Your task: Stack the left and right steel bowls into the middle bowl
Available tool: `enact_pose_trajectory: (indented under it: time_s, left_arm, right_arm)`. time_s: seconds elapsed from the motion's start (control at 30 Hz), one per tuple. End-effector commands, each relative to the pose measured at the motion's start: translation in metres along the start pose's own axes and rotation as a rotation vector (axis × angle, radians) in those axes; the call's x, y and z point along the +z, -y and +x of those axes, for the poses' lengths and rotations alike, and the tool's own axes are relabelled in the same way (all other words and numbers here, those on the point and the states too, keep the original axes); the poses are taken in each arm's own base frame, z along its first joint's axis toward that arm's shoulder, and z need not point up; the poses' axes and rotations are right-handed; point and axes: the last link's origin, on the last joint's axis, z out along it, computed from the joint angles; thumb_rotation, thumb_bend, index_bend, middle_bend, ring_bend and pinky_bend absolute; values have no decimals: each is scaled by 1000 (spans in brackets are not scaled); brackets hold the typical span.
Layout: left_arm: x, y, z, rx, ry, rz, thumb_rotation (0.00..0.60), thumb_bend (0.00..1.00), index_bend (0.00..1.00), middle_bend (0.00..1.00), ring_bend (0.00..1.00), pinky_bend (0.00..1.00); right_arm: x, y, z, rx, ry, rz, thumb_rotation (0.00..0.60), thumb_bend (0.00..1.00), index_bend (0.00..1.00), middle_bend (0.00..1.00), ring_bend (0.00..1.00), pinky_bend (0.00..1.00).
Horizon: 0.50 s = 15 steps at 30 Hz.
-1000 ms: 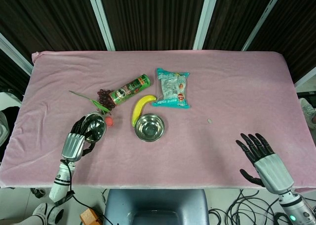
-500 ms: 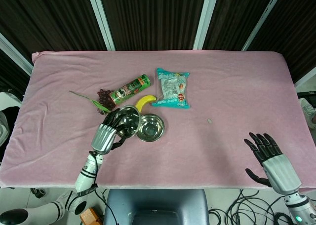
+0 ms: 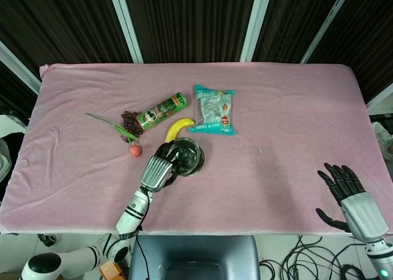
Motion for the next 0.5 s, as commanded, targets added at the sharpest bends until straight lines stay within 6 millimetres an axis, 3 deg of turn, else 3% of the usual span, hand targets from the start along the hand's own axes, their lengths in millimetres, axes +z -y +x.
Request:
enact_pose_trajectory:
  time_s: [0.03,0.2,0.3,0.5]
  left_arm:
    - [-2,2,-5,34,31,-8,600,440,546,188,39,141]
    - [-3,4,-7,21,57,1,600,426,71,113,0,129]
    - [-5,3,-1,16,42,-20,600,417,0,90,0,127]
    - [-24,13,21,25,23,-57,600,408,0,34,0,127]
  right_arm:
    - [-1,-1,2,3,-5,0,600,388,0,0,0,0]
    - [-5,1,2,22,13,20,600,388,0,0,0,0]
    - [-5,0,4,18,-6,15,600,388,0,0,0,0]
    - [-8,0,8,24,-28,7,600,388,0,0,0,0]
